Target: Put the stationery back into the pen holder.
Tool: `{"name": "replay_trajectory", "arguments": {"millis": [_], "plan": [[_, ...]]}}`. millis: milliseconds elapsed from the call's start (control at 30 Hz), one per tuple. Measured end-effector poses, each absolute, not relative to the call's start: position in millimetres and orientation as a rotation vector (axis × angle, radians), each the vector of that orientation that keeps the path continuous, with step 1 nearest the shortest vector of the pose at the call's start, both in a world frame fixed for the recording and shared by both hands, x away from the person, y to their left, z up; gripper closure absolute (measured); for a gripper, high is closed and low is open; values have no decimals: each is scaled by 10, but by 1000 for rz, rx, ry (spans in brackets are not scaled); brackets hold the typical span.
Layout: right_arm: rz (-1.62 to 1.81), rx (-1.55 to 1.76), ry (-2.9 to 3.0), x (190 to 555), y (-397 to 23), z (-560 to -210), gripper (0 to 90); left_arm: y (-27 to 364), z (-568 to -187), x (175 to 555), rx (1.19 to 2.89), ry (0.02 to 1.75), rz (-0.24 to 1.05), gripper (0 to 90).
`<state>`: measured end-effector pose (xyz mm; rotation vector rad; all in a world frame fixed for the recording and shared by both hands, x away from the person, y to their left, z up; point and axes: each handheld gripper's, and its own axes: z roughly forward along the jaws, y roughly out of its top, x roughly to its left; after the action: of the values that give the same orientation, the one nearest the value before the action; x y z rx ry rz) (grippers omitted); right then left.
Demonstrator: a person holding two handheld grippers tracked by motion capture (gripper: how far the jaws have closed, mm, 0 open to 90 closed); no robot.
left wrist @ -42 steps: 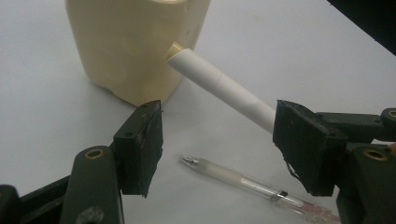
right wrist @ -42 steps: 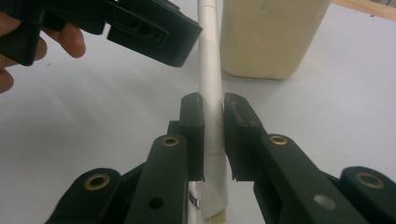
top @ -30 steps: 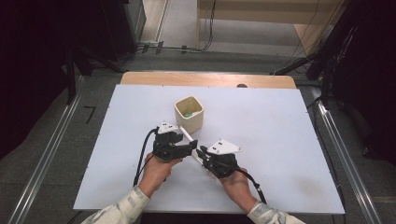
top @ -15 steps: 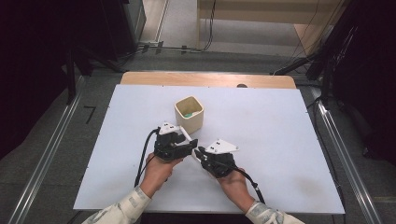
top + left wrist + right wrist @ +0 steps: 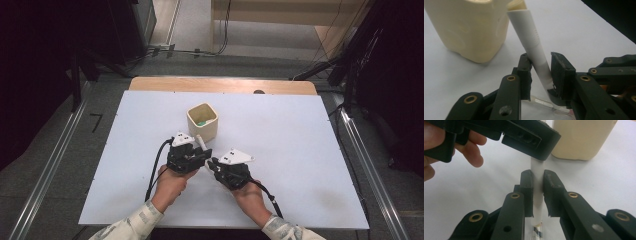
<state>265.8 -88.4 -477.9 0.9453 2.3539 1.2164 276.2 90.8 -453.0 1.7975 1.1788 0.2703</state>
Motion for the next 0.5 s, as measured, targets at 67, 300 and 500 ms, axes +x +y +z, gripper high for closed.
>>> {"name": "replay_trajectory", "arguments": {"millis": [67, 300, 500], "plan": [[1215, 948, 2354, 2659, -885, -4781, 765, 905, -4528, 2758, 1797, 1172, 261, 736], [1224, 953, 2350, 2667, -893, -4777, 764, 888, -4513, 2742, 1780, 1153, 237, 787], [1240, 947, 2340, 2663, -902, -4763, 756, 899, -4496, 2734, 1765, 1146, 236, 794]]}}
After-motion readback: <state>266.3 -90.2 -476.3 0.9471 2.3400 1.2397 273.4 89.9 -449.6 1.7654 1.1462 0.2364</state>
